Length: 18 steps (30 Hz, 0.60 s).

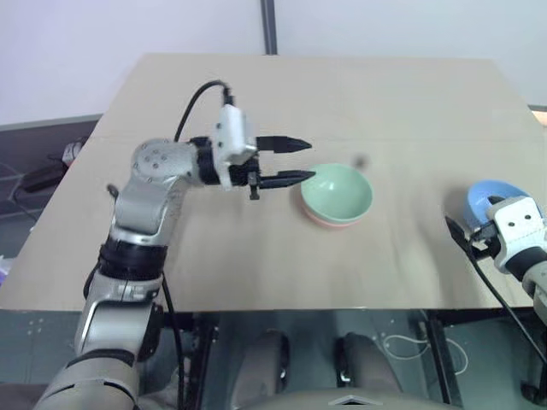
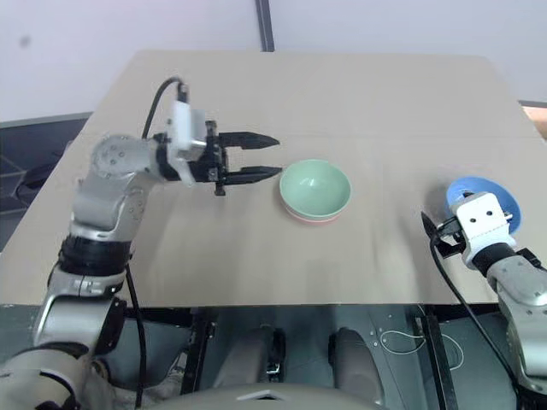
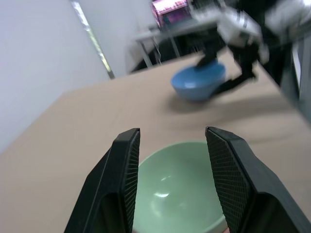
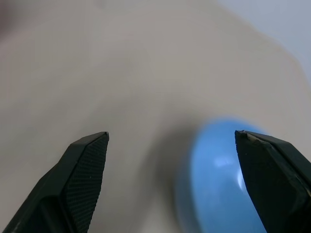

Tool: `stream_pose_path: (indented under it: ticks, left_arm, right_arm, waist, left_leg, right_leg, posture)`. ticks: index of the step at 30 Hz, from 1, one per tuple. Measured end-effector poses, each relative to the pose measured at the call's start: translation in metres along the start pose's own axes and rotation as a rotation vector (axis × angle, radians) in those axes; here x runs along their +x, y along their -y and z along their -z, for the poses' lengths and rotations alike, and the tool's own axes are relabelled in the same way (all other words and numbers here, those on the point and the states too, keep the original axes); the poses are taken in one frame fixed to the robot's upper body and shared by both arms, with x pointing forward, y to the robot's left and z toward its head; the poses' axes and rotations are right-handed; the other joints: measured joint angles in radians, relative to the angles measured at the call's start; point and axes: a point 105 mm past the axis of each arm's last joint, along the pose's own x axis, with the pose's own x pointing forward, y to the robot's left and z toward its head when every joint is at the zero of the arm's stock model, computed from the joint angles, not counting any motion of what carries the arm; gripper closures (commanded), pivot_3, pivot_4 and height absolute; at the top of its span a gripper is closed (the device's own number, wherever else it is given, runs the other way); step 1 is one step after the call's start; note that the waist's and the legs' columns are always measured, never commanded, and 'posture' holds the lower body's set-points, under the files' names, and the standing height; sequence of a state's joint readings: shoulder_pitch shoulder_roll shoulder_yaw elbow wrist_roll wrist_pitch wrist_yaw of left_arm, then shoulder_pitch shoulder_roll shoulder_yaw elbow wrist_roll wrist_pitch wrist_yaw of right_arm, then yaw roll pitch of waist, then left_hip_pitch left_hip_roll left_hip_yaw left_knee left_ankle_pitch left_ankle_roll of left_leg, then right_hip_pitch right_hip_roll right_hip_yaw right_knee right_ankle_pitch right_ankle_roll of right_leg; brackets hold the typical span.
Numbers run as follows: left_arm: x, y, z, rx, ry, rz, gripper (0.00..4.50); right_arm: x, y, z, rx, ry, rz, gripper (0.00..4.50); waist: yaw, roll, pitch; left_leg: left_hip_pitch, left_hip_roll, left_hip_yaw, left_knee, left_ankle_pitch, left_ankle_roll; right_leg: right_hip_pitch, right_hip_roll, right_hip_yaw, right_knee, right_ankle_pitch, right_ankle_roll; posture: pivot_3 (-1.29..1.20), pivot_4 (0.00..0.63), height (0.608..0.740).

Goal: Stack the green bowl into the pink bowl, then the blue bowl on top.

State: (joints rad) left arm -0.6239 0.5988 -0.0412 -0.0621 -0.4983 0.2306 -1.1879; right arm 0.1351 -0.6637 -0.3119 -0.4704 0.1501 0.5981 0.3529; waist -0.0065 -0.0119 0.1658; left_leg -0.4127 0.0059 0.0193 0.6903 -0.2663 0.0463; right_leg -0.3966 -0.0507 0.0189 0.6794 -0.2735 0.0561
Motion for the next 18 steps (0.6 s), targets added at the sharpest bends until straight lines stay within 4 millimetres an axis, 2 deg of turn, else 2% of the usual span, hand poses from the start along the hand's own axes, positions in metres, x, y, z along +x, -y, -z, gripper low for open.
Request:
stream_pose_path:
  ticks: [1, 3, 4, 6, 8, 12, 16, 17, 18]
  left_arm:
    - [-0.005, 0.006, 0.005, -0.058, 0.011, 0.006, 2.25]
    - [-0.012, 0.014, 0.011, -0.171, 0.048, 0.019, 1.71]
    - [-0.015, 0.018, 0.01, -0.212, 0.069, 0.041, 1.43]
    - [-0.02, 0.022, 0.002, -0.248, 0.105, 0.072, 0.48]
    - [-0.025, 0.023, 0.0, -0.259, 0.104, 0.071, 0.08]
    - [-0.03, 0.027, 0.004, -0.323, 0.102, 0.054, 0.0]
    - [-0.03, 0.032, 0.003, -0.33, 0.094, 0.063, 0.0]
    - [-0.03, 0.033, 0.003, -0.324, 0.093, 0.063, 0.0]
    - [-0.03, 0.033, 0.004, -0.312, 0.091, 0.057, 0.0]
  right_arm:
    - [0.003, 0.004, 0.01, 0.013, -0.051, 0.007, 0.0]
    - [0.008, 0.008, 0.025, 0.036, -0.131, 0.004, 0.0]
    - [0.011, 0.008, 0.027, 0.041, -0.145, -0.008, 0.0]
    - [0.016, 0.011, 0.028, 0.047, -0.161, -0.019, 0.0]
    - [0.02, 0.015, 0.03, 0.051, -0.172, -0.022, 0.0]
    - [0.025, 0.018, 0.031, 0.06, -0.179, -0.033, 1.1]
    - [0.029, 0.014, 0.031, 0.057, -0.177, -0.055, 2.9]
    - [0.029, 0.013, 0.031, 0.054, -0.177, -0.061, 3.52]
    - [0.029, 0.012, 0.031, 0.043, -0.178, -0.065, 3.89]
  waist:
    - [-0.002, 0.0, 0.0]
    - [-0.003, 0.0, 0.0]
    - [-0.003, 0.0, 0.0]
    - [-0.004, 0.0, 0.0]
    - [-0.003, 0.0, 0.0]
    - [-0.003, 0.0, 0.0]
    - [-0.004, 0.0, 0.0]
    - [-0.004, 0.0, 0.0]
    - [-0.004, 0.0, 0.0]
  left_leg:
    - [0.0, 0.0, 0.0, 0.0, 0.0, 0.0]
    - [0.0, 0.0, -0.001, 0.0, -0.001, 0.001]
    - [0.0, 0.0, -0.001, 0.0, -0.001, 0.001]
    - [0.0, 0.0, 0.0, 0.0, -0.001, 0.001]
    - [0.0, 0.0, 0.0, 0.0, -0.001, 0.002]
    - [0.0, 0.0, 0.0, -0.001, -0.001, 0.002]
    - [0.0, 0.0, 0.0, -0.001, -0.001, 0.002]
    - [0.0, 0.0, 0.0, -0.001, -0.001, 0.002]
    - [0.0, 0.0, 0.0, -0.001, -0.001, 0.002]
  right_leg:
    - [0.0, 0.0, 0.0, 0.0, 0.0, 0.0]
    - [0.0, 0.0, -0.001, 0.0, 0.0, 0.0]
    - [0.0, 0.0, -0.001, 0.0, 0.0, 0.0]
    - [0.0, 0.0, 0.0, 0.0, 0.0, 0.0]
    - [0.0, 0.0, 0.0, 0.0, 0.0, 0.0]
    - [0.0, 0.0, 0.0, 0.0, 0.0, 0.0]
    - [0.0, 0.0, 0.0, -0.001, 0.0, 0.0]
    - [0.0, 0.0, 0.0, -0.001, 0.0, 0.0]
    - [0.0, 0.0, 0.0, 0.0, 0.0, 0.0]
  posture:
    - [0.0, 0.15, 0.74]
    - [0.0, 0.15, 0.74]
    - [0.0, 0.15, 0.74]
    - [0.0, 0.15, 0.74]
    - [0.0, 0.15, 0.74]
    - [0.0, 0.15, 0.74]
    - [0.0, 0.15, 0.74]
    - [0.0, 0.15, 0.74]
    - [0.0, 0.15, 0.74]
